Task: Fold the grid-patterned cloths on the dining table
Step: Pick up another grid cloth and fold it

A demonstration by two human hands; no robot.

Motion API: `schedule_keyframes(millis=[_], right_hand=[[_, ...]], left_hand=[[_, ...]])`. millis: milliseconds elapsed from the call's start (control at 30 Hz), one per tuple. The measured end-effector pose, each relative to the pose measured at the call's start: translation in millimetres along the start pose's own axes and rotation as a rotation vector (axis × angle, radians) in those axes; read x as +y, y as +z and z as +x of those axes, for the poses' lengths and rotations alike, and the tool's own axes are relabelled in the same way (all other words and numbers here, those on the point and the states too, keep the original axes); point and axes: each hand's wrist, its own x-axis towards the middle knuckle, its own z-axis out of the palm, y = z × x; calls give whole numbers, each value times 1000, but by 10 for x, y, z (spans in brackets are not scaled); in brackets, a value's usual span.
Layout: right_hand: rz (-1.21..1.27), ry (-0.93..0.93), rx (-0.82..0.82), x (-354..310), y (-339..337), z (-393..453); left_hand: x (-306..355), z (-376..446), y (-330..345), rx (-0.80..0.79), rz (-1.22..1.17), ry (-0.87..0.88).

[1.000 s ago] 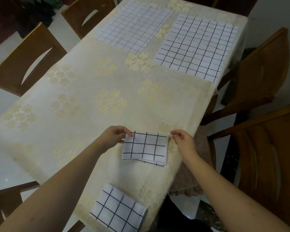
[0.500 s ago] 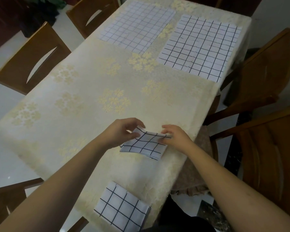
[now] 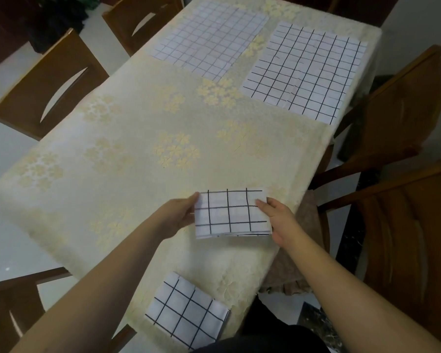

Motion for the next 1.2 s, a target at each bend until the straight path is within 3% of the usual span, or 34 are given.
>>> schedule_keyframes(millis=[200, 567, 800, 1200], right_hand=[[-11, -58, 88, -10, -43, -54], [-353, -98, 64, 218, -120, -661], [-333, -157, 115, 556, -113, -1325], [-259, -147, 114, 1228, -155, -2068]], left_hand=[[-204, -121, 114, -79, 154, 36], [-365, -568, 88, 51, 120, 255], [-673, -956, 37, 82, 202, 332], [-1383, -1322, -118, 31, 330, 303]])
